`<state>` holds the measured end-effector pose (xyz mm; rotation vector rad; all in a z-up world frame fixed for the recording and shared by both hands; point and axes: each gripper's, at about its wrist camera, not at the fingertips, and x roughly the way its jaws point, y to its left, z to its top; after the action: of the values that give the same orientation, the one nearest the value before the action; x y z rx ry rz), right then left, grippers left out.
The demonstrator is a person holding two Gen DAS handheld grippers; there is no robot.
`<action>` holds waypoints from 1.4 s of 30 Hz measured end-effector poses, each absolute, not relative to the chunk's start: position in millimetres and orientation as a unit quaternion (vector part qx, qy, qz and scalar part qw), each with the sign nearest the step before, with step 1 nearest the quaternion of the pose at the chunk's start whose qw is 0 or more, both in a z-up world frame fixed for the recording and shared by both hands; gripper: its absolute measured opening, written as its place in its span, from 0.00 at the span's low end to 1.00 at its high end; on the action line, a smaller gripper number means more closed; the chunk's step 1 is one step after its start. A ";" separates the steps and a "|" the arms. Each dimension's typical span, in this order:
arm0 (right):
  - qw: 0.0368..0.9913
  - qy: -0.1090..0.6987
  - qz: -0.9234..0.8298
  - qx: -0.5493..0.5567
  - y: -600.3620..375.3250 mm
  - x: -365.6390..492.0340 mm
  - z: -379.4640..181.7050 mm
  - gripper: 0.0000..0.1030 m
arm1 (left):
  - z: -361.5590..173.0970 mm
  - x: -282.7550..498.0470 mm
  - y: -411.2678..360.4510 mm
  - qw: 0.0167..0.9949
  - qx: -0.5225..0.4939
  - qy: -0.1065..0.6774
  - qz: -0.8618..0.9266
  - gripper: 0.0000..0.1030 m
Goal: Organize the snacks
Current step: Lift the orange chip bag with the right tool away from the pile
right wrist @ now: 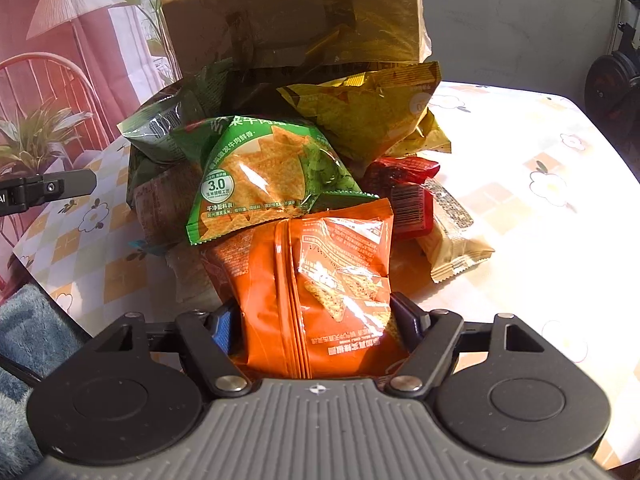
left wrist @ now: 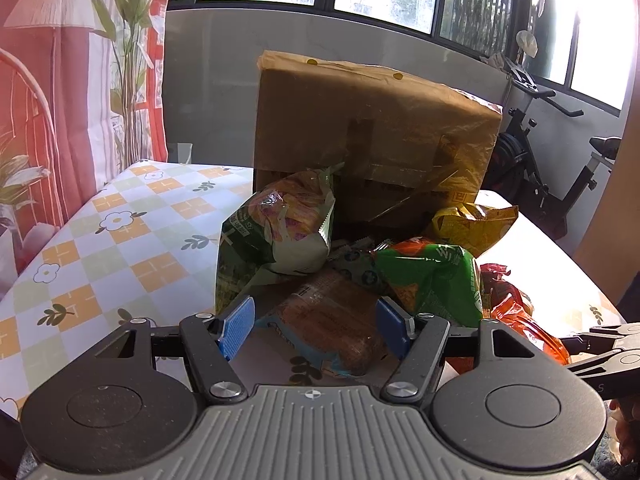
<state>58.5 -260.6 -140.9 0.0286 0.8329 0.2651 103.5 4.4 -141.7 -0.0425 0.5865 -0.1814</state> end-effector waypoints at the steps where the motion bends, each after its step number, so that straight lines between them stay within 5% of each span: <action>1: 0.907 0.404 0.122 0.019 -263.7 56.3 -140.3 0.74 | -141.0 102.9 4.6 0.953 -0.021 0.287 -0.090 0.68; 42: 0.951 0.280 0.116 0.055 -285.0 81.3 -77.0 0.73 | -165.6 144.8 -5.1 0.931 -0.007 0.337 -0.139 0.63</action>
<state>81.3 -285.0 -77.0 0.1115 0.5699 0.2367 144.8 -5.1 -165.6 -0.0149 0.6905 -0.2840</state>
